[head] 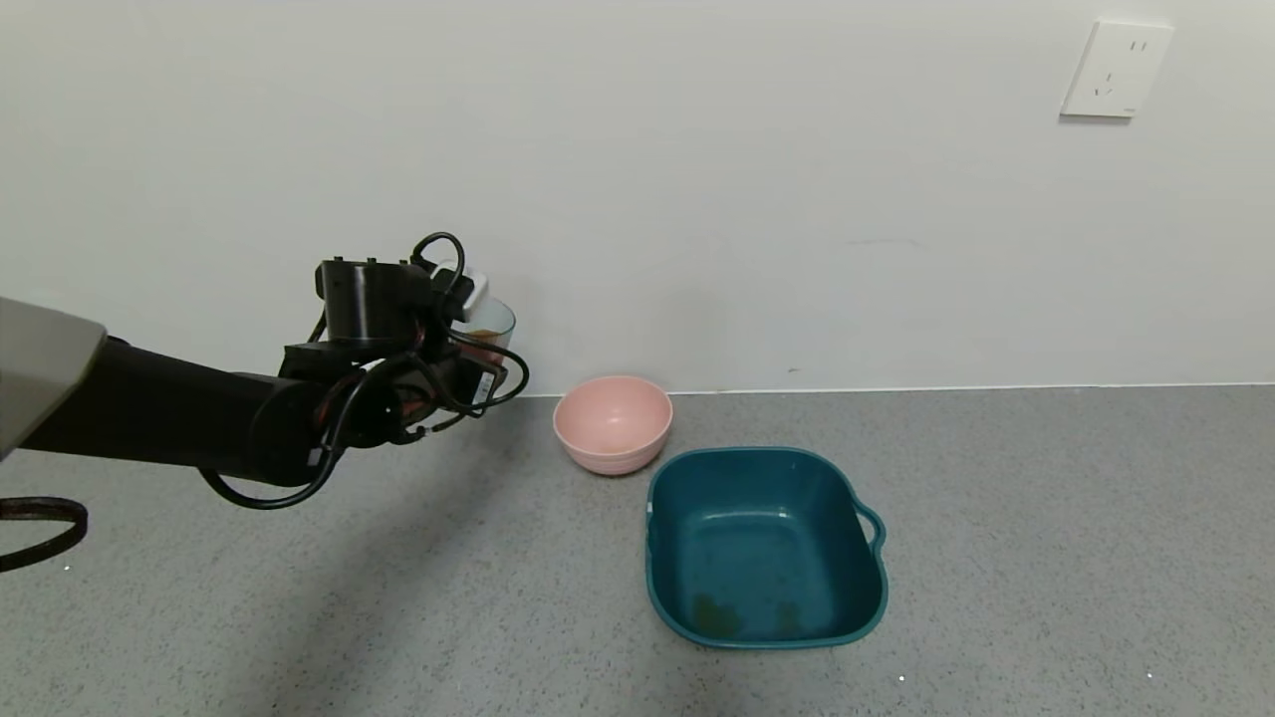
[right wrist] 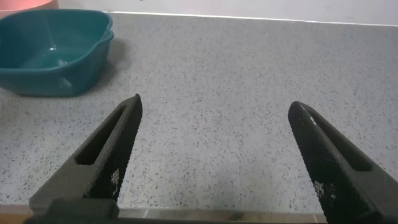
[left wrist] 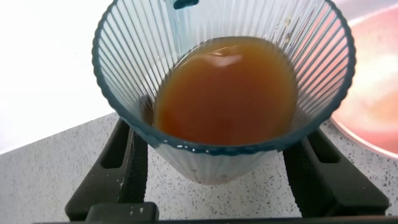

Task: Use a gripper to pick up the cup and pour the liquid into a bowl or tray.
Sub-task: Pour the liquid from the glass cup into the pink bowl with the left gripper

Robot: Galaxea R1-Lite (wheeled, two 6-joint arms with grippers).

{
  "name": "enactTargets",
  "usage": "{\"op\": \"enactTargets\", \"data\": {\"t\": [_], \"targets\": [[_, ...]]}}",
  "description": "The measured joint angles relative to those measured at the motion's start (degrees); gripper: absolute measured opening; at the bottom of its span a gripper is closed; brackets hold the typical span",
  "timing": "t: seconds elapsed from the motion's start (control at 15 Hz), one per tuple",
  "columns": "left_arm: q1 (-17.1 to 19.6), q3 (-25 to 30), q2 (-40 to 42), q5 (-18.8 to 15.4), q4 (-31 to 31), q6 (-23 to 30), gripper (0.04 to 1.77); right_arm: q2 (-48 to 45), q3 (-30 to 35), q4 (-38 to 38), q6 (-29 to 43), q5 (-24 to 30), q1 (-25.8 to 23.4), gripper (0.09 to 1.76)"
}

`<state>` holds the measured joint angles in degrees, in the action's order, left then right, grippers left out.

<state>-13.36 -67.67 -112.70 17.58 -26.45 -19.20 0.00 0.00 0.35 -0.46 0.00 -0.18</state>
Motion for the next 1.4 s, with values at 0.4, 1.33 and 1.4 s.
{"op": "enactTargets", "data": {"t": [0.4,1.33,1.4], "targets": [[-2.10,-4.05,-3.17,3.28,2.04,-6.81,1.26,0.00,0.00,-0.02,0.00,0.00,0.00,1.71],[-6.47,-15.82,-8.61,9.51,12.11,-14.57,1.26,0.00,0.00,-0.02,-0.02,0.00,0.00,1.71],[-6.75,-16.42,-8.91,9.75,12.21,-14.95,1.26,0.00,0.00,-0.02,-0.05,0.00,0.00,1.71]]}}
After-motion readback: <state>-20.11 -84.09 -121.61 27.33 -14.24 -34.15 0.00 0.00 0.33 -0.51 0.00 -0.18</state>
